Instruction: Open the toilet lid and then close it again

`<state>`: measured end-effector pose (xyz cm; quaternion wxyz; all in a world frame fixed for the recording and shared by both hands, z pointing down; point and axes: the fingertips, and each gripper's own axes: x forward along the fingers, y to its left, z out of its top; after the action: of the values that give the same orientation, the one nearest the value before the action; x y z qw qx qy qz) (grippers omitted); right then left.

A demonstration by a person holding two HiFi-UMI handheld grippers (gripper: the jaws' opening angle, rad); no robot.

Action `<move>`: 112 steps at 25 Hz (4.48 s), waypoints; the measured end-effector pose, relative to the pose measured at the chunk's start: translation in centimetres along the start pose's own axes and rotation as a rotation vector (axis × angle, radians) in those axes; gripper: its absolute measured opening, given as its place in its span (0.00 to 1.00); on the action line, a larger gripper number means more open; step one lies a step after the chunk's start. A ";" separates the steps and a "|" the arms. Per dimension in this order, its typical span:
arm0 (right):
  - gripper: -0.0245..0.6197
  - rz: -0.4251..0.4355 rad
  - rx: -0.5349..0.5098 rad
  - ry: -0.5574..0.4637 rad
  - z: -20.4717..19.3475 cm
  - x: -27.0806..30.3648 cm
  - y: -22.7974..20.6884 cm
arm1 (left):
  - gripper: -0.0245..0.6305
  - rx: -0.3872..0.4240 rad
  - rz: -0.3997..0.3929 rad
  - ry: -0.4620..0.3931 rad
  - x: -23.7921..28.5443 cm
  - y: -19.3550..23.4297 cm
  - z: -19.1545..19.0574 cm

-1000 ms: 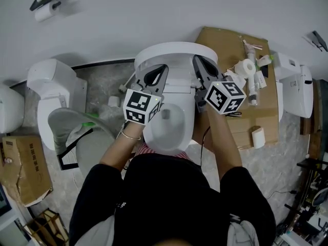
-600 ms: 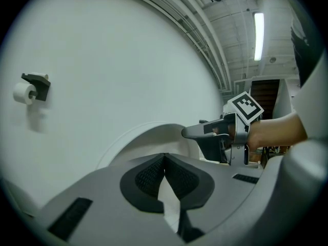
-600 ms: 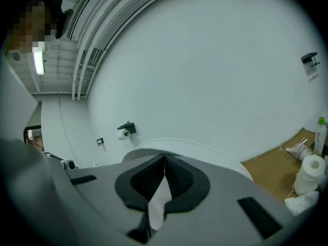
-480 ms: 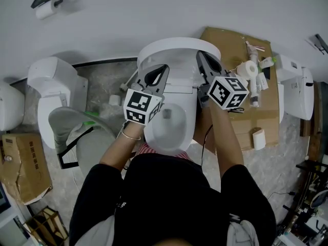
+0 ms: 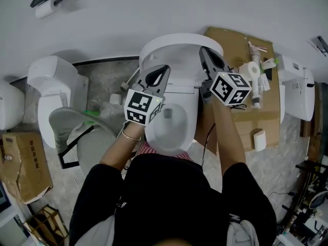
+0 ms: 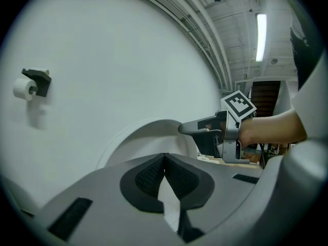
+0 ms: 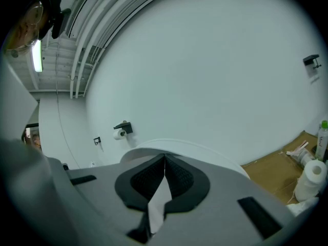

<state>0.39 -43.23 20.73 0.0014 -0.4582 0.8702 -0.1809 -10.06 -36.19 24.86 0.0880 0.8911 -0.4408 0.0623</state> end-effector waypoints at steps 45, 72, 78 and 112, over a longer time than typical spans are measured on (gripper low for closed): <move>0.07 -0.058 -0.069 0.046 0.5 6.0 -3.3 | 0.04 -0.005 0.035 0.013 -1.2 3.7 -0.7; 0.07 -0.096 -0.097 0.036 -0.6 -2.3 -2.7 | 0.04 0.053 -0.026 -0.035 -1.1 -1.2 2.7; 0.07 -0.091 -0.105 0.001 0.4 -5.4 -1.8 | 0.04 0.074 -0.058 -0.066 -1.4 -3.8 4.3; 0.07 0.018 -0.062 -0.105 -0.2 -16.3 6.0 | 0.04 0.146 -0.167 -0.100 -3.9 -12.4 7.3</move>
<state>5.10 -27.08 16.32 0.0345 -0.4593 0.8781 -0.1297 -2.29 -27.30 15.72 0.0055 0.9308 -0.3631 0.0422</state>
